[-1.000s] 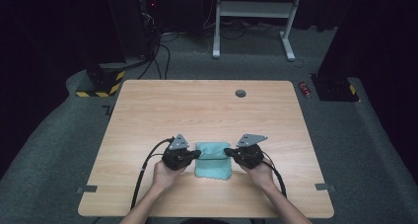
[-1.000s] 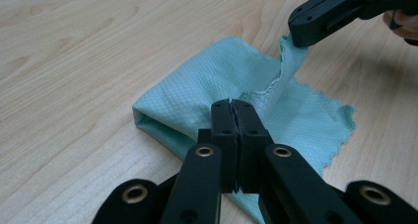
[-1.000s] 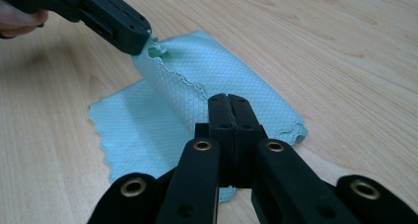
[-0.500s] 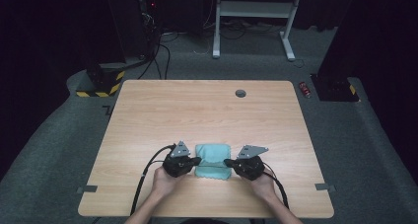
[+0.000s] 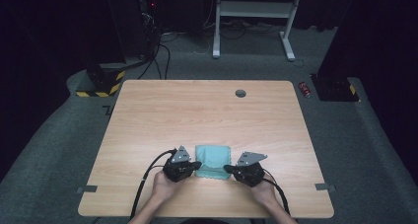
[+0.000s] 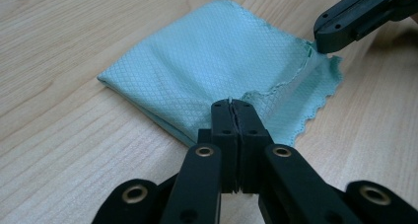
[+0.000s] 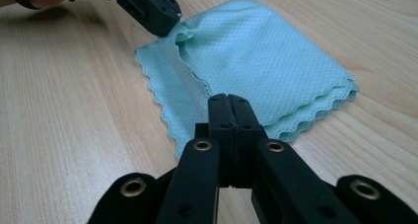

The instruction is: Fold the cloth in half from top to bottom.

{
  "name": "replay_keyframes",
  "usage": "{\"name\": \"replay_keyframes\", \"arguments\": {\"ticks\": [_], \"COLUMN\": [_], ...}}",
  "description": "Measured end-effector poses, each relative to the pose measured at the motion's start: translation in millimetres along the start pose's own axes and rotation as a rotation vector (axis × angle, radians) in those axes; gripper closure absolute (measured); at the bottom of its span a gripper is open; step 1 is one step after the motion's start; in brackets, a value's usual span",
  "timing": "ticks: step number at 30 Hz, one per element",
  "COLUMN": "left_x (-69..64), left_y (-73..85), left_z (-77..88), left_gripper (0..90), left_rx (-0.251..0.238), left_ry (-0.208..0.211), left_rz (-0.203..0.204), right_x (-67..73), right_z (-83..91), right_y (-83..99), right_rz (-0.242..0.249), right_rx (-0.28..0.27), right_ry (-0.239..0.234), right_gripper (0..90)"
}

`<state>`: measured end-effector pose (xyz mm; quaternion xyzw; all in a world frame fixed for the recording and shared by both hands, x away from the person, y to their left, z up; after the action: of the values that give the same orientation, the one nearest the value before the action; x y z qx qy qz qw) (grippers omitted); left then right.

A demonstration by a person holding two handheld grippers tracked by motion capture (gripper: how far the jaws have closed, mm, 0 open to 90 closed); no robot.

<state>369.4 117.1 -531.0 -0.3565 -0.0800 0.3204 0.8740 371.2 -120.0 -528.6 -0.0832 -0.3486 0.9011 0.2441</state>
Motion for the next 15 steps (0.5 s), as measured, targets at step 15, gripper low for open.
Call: {"name": "replay_keyframes", "arguments": {"ticks": [15], "left_x": [-6.6], "left_y": [8.1], "left_z": [-1.4], "left_gripper": [82.0], "left_rx": [0.042], "left_ry": [0.017], "left_rz": [-0.016], "right_x": [3.7], "right_z": [-2.7], "right_y": [9.8], "right_rz": [-0.006], "right_rx": [0.025], "right_ry": [-0.017], "right_gripper": [88.7]}}
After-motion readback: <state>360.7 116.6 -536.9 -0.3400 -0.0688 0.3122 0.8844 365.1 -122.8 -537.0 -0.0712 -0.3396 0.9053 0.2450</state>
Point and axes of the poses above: each handheld gripper's, and its own axes: z roughly backward along the jaws, y roughly out of its underside, x roughly to its left, the point moved 3 cm from there along -z, roughly forward along the jaws, and after that the axes turned 9 degrees about x, right-handed, at the moved point
